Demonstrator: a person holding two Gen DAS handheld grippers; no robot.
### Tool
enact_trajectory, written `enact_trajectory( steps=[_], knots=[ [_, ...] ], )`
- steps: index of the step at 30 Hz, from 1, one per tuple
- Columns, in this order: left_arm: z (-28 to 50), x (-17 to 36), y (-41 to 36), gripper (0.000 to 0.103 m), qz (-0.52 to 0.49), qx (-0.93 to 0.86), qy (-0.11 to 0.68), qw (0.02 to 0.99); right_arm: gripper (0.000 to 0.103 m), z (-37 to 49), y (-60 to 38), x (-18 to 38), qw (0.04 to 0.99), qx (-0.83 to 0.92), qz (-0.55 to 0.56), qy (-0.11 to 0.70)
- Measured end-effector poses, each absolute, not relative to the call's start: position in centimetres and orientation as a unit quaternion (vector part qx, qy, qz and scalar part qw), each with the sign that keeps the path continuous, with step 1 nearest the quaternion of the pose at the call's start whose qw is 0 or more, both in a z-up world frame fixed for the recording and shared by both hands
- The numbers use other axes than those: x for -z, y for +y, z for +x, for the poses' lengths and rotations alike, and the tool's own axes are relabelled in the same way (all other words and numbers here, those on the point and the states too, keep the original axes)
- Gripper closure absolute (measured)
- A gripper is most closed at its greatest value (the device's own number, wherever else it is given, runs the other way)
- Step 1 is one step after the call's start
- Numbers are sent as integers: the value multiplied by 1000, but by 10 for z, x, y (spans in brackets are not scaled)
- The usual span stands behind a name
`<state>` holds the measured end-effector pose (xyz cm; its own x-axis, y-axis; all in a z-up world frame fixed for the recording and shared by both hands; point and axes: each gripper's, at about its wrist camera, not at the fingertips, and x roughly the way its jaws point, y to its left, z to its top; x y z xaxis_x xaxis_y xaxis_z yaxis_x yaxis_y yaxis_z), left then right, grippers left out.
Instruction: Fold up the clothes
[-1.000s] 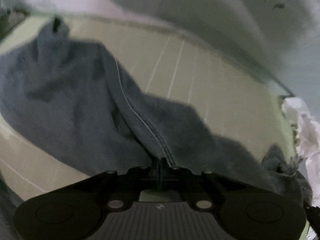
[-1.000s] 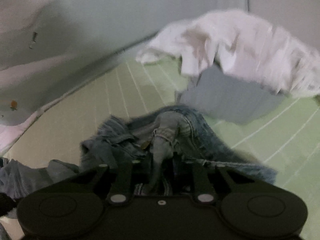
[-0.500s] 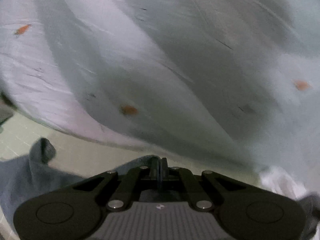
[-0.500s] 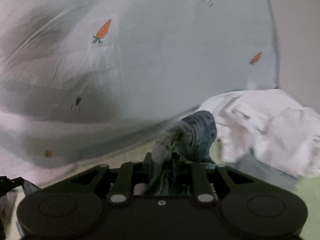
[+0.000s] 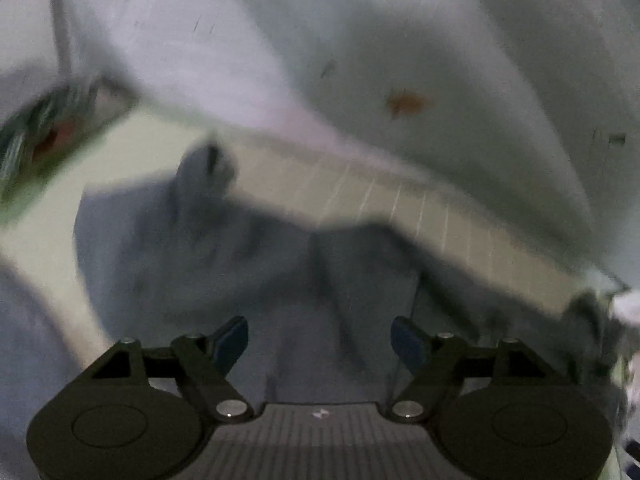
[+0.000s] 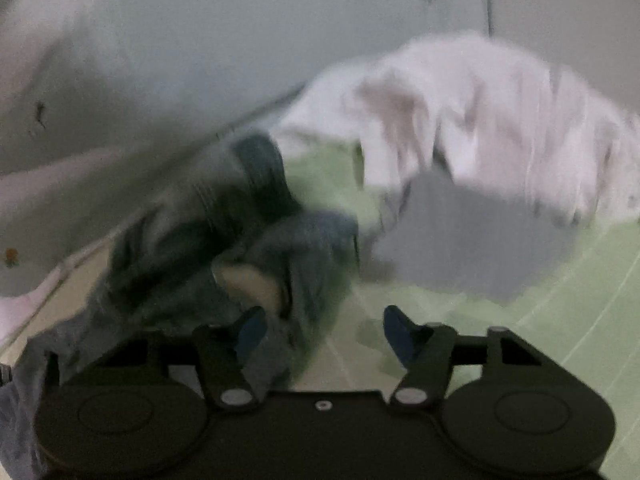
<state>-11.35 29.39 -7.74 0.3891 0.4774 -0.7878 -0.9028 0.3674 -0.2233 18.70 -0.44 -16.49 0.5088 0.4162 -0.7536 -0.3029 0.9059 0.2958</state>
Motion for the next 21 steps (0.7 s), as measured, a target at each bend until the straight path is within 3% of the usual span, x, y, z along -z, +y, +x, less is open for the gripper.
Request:
enact_trajectory(
  steps=[4, 9, 10, 11, 14, 21],
  knots=[
    [-138, 99, 269, 24, -351, -444, 361, 741, 41, 193, 9, 190, 850, -217, 93, 471],
    [-145, 100, 254, 24, -343, -441, 378, 738, 32, 194, 39, 204, 861, -233, 55, 449],
    [-146, 98, 252, 24, -340, -439, 380, 740, 38, 193, 45, 205, 866, -238, 38, 438],
    [-146, 95, 250, 24, -333, -440, 379, 743, 55, 191, 49, 206, 870, -244, 21, 429],
    [-149, 81, 239, 24, -316, -443, 369, 753, 85, 182, 51, 204, 874, -255, -8, 413],
    [-172, 55, 220, 23, -305, -463, 343, 758, 90, 137, 8, 183, 895, -227, -68, 379]
  ],
)
